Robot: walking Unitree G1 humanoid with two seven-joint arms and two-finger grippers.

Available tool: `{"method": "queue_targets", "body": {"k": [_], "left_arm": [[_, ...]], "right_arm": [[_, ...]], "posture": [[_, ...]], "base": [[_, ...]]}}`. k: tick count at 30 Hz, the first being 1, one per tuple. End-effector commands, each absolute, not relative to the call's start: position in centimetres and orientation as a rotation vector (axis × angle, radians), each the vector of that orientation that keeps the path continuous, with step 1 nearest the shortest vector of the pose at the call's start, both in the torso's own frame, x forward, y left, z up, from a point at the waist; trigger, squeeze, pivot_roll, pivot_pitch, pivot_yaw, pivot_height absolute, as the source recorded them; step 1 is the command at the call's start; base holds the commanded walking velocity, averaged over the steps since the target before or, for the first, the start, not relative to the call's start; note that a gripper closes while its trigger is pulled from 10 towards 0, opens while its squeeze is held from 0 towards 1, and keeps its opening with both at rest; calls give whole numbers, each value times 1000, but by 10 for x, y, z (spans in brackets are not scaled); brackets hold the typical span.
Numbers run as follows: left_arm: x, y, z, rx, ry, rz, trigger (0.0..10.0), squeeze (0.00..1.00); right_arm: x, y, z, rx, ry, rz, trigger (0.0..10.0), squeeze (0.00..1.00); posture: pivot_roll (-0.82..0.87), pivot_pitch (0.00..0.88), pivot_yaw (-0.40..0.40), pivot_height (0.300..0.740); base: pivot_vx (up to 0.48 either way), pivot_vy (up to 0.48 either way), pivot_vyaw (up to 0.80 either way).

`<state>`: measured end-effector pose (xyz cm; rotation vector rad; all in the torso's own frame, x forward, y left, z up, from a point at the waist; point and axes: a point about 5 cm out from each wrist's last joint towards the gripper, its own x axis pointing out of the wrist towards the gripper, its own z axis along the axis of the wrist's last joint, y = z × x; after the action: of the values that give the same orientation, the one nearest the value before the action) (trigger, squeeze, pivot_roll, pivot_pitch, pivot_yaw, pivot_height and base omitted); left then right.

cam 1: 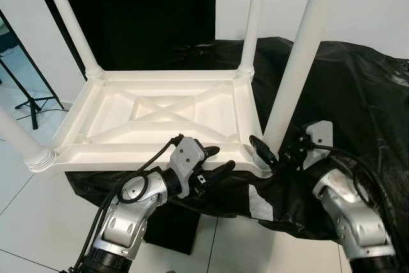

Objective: Building children table

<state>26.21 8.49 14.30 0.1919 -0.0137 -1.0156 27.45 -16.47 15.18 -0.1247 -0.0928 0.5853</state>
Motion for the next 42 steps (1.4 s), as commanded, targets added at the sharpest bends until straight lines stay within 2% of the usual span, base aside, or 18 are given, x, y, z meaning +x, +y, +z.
{"method": "queue_targets", "body": {"k": [1,8,9,10,12,13,25,26,27,28,33,38,42], "left_arm": [[264,88,141,194,-2,-986,10000,0],[264,88,141,193,-7,-980,10000,0],[264,89,142,194,-8,-977,10000,0],[264,89,143,197,-9,-975,10000,0],[264,89,143,199,-9,-974,10000,0],[264,90,143,202,-10,-973,10000,0],[262,91,141,203,0,-977,10000,0],[261,90,141,200,2,-981,10000,0],[261,90,141,200,2,-981,10000,0],[261,90,141,199,3,-985,10000,0],[260,89,140,198,6,-991,10000,0],[262,89,141,199,7,-997,10000,0],[263,88,142,199,4,-1001,10000,0]], "right_arm": [[275,-161,147,-119,-69,622,10000,0],[291,-142,138,-190,-28,800,10000,0],[293,-139,138,-199,-24,823,7686,0],[294,-136,138,-204,-23,839,1529,0],[295,-135,138,-206,-22,850,1529,0],[295,-135,137,-201,-20,862,0,0],[288,-148,129,-186,8,779,0,0],[287,-150,128,-189,13,731,4157,0],[287,-150,128,-189,13,731,4157,0],[287,-150,127,-188,18,680,10000,0],[286,-150,124,-187,20,528,10000,0],[280,-144,118,-106,34,229,10000,0],[276,-137,117,-93,33,164,10000,0]], "posture": [[-46,0,11,740],[-26,0,9,740],[-21,0,9,740],[-16,0,8,740],[-16,0,8,740],[-13,0,8,740],[-29,0,22,740],[-31,0,24,740],[-31,0,24,740],[-34,0,27,740],[-40,0,32,740],[-47,0,37,740],[-53,0,40,740]], "base": [[0,0,0],[0,0,0],[0,0,0],[0,0,0],[0,0,0],[0,0,0],[0,0,0],[0,0,0],[0,0,0],[0,0,0],[0,0,0],[0,0,0],[0,0,0]]}}
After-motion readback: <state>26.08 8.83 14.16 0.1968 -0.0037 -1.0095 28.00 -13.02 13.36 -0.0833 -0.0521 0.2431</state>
